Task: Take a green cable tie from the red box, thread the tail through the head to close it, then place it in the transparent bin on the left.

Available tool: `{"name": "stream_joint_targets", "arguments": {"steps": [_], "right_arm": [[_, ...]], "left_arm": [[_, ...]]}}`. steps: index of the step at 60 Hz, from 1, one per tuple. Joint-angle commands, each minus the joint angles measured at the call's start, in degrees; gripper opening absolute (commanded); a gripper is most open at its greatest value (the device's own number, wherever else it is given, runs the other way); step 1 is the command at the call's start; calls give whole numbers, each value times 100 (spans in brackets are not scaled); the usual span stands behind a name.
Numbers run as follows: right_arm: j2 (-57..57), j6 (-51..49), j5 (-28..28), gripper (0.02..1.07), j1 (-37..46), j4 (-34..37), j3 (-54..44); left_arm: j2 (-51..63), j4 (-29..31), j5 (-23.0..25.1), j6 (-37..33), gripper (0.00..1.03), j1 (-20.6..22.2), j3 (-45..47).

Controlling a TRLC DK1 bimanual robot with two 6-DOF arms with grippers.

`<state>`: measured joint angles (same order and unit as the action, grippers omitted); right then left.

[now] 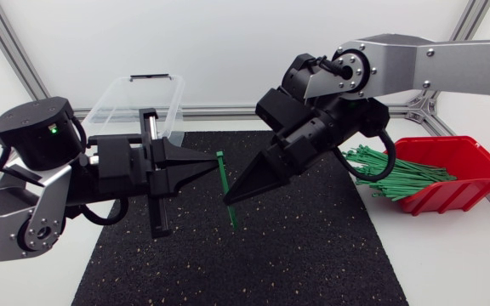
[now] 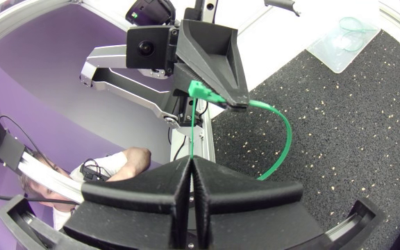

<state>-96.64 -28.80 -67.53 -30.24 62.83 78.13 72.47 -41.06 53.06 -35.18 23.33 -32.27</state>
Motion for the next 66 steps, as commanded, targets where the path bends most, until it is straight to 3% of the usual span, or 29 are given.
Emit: {"name": "stream_joint_targets", "arguments": {"steps": [1,66], "right_arm": [[93,-126,-50,7,44,63,10],[5,-223,-261,7,167,168,45]], "left_arm": [[13,-104,3,-200,3,49,169],[-330,-139,-375,-481,3,594,652]]}}
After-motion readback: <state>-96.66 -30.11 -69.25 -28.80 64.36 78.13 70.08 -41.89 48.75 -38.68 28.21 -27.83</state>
